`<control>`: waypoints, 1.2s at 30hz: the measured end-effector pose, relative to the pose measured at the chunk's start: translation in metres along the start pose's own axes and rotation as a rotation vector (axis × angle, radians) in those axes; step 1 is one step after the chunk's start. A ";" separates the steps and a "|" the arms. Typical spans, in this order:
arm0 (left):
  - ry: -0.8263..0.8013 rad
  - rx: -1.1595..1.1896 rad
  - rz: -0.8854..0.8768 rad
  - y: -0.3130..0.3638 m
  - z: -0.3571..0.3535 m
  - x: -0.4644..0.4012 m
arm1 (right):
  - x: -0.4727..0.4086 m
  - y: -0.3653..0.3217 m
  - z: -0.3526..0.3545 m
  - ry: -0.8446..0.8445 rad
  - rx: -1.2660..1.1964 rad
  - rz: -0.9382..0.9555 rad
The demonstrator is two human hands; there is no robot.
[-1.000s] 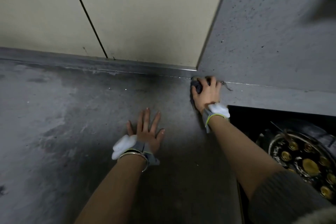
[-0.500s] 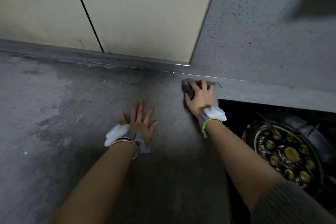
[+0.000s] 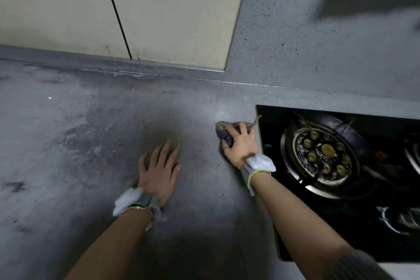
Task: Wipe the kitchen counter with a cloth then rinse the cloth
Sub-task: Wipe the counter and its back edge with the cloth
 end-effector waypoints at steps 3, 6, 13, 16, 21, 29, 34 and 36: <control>0.100 0.036 -0.043 0.005 0.008 0.043 | 0.026 0.005 0.000 -0.006 -0.008 -0.015; 0.095 0.028 -0.042 -0.002 0.007 0.081 | 0.058 0.009 -0.001 -0.032 0.007 -0.010; 0.108 0.034 -0.093 -0.004 0.009 0.133 | 0.136 0.021 -0.005 -0.019 -0.002 -0.047; -0.009 -0.006 -0.092 -0.001 0.001 0.134 | 0.165 0.025 -0.007 -0.021 0.016 -0.046; -0.106 -0.101 -0.089 0.003 0.005 0.130 | 0.207 0.031 -0.013 -0.019 -0.003 -0.086; -0.130 -0.086 -0.075 0.006 0.007 0.129 | 0.255 0.034 -0.018 0.062 -0.045 -0.101; -0.018 0.017 -0.022 0.001 0.006 0.123 | 0.247 0.031 -0.020 0.137 -0.108 -0.123; 0.089 0.076 -0.018 0.001 0.006 0.116 | 0.237 0.030 -0.021 0.170 -0.135 -0.123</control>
Point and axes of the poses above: each hand's wrist, its own x-axis away from the middle knuckle, its own z-axis out of the back of the hand, y = z × x, the point moved 6 cm from there along -x, towards the middle knuckle, and after that the axes turned 8 degrees about -z, right-handed, at the moved point
